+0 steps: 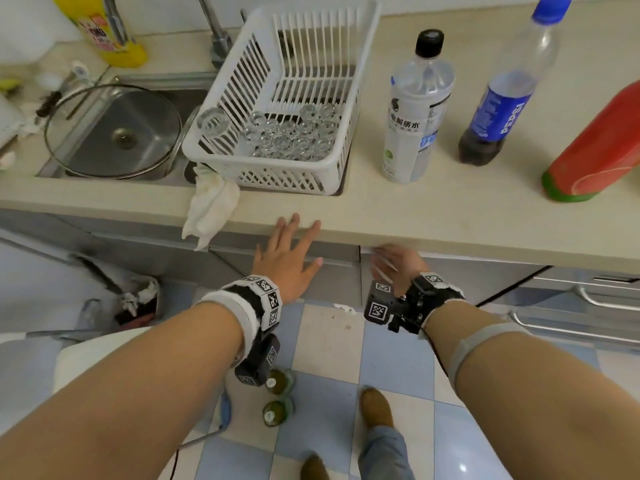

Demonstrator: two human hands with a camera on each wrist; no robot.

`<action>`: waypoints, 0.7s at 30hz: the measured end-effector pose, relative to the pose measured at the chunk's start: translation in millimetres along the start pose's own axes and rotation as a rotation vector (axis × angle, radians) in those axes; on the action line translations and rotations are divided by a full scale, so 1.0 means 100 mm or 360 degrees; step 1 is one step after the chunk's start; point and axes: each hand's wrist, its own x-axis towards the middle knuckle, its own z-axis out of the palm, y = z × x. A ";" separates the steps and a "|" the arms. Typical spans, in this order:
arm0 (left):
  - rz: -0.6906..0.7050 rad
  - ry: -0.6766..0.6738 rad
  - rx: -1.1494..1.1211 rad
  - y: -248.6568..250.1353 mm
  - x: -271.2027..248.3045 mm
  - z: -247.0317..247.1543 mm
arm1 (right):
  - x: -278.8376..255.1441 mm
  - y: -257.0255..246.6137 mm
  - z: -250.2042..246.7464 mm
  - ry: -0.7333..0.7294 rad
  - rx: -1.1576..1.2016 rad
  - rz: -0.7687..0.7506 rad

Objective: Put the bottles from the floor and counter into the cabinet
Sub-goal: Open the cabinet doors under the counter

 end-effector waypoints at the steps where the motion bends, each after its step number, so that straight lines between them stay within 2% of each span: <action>1: 0.0002 -0.0011 -0.0006 -0.01 0.00 -0.02 | -0.04 0.03 -0.01 0.0043 -0.0072 -0.0001; 5: 0.0009 -0.0081 0.0029 0.03 -0.02 -0.14 | -0.28 0.28 -0.25 0.0171 -0.0495 -0.0042; 8: 0.0027 -0.0056 0.0095 0.17 -0.11 -0.19 | -0.63 0.55 -0.54 0.0362 -0.0812 -0.0107; 12: 0.0254 -0.0076 0.0186 0.50 -0.37 -0.01 | -1.03 0.87 -1.15 0.0690 -0.1369 -0.0256; 16: 0.0438 -0.0182 0.0132 0.93 -0.63 0.24 | -1.49 0.90 -1.84 0.1088 -0.2035 -0.0341; 18: 0.0503 -0.0213 0.0119 1.13 -0.73 0.36 | -1.72 0.86 -2.17 0.1279 -0.2205 -0.0326; 21: 0.0564 -0.0272 0.0185 1.35 -0.83 0.53 | -1.88 0.72 -2.59 0.1388 -0.2377 -0.0333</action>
